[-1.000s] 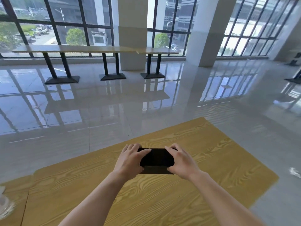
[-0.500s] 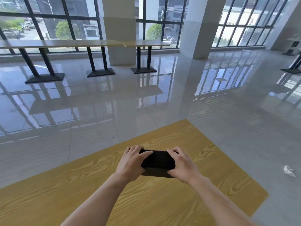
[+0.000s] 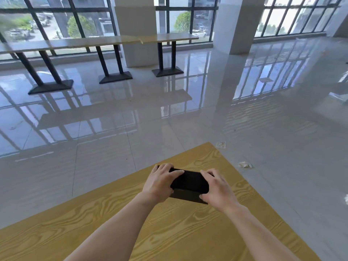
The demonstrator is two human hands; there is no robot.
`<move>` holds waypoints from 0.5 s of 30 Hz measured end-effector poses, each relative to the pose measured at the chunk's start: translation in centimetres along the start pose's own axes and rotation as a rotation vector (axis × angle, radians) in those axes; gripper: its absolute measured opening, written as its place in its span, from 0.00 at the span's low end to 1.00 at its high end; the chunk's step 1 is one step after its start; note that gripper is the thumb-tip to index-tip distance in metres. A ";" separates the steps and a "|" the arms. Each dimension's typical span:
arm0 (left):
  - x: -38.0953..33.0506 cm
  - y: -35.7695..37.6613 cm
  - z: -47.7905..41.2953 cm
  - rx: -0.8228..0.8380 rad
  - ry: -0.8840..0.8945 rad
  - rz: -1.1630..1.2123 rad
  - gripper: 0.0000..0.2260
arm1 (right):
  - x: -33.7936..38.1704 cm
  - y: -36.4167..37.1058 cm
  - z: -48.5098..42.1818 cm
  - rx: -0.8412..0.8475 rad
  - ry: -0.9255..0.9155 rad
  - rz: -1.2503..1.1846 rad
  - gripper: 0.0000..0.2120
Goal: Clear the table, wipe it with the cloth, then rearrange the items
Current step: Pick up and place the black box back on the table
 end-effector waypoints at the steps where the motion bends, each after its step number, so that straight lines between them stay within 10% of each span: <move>1: 0.0 0.3 -0.7 0.008 0.001 0.007 0.32 | -0.4 0.0 -0.5 -0.006 0.003 0.005 0.38; 15: 0.3 3.3 -4.0 0.076 0.013 0.017 0.32 | -3.1 2.2 -2.9 0.032 0.048 0.005 0.39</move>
Point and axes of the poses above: each hand's wrist, its own z-axis away from the middle knuckle, its own y-axis out of the palm, x = y × z, the point moved 3 cm from there along -z, towards the middle knuckle, and after that the axes turned 7 degrees about -x, right-handed, at the moved point
